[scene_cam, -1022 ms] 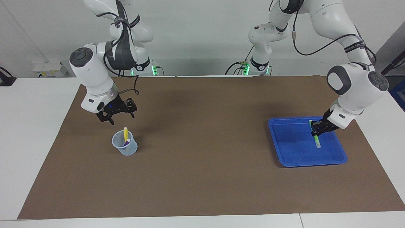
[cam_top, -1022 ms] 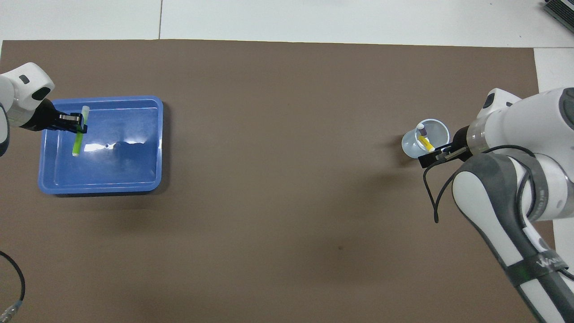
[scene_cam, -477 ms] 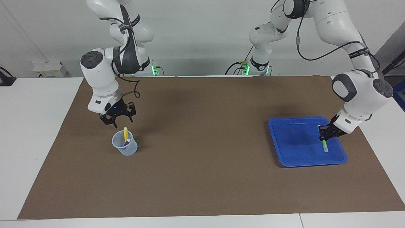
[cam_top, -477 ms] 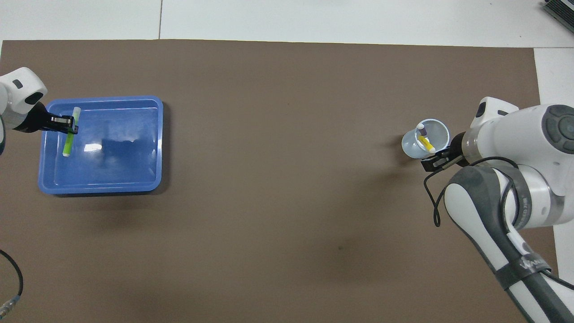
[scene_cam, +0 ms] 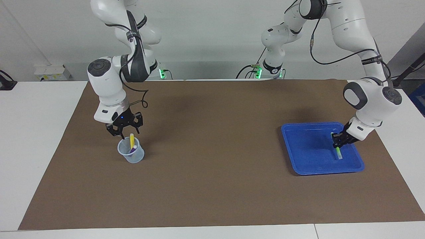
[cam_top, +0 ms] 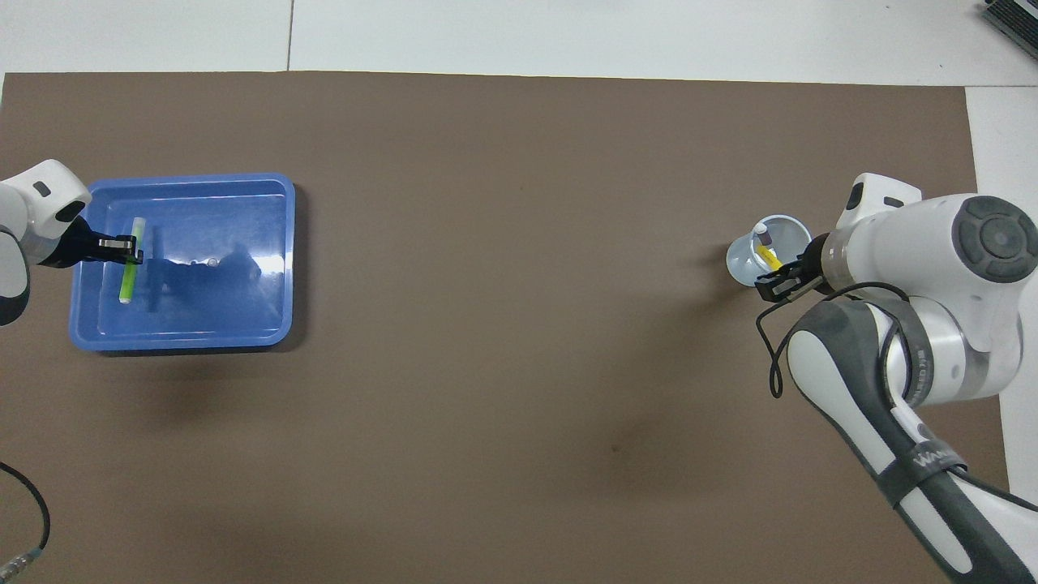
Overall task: Right arm passes pens to left for tray arrangement
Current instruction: 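Lower the green pen into the blue tray and open the left gripper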
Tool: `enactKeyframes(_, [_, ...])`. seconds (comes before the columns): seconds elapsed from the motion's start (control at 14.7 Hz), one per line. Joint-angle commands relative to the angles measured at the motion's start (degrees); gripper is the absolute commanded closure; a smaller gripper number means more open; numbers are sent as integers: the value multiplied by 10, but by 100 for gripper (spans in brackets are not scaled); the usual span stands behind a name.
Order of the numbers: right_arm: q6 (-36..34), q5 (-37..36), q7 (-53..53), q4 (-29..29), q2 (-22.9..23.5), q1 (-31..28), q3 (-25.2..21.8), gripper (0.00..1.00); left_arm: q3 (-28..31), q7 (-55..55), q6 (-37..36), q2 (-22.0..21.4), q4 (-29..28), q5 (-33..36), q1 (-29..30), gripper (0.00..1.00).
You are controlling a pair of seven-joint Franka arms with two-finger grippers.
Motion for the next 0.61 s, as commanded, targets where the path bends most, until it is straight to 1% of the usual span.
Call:
enactKeyframes(0.0, [10,-15,-10,-2,2,-5,4,40,-4,5,20,-17,-25,10,7,100])
enactKeyframes(0.2, [4,-15,-9,2,2,-5,4,42,-4,3,34,-16,-34,9,7,100])
enactKeyframes(0.41, [-9,-15,-8,8,-2,-5,4,44,-3,3,78,-16,-53,9,9,100])
enactKeyframes(0.54, [-22,-15,-8,20,-2,-5,4,45,-4,4,74,-16,-52,10,17,100])
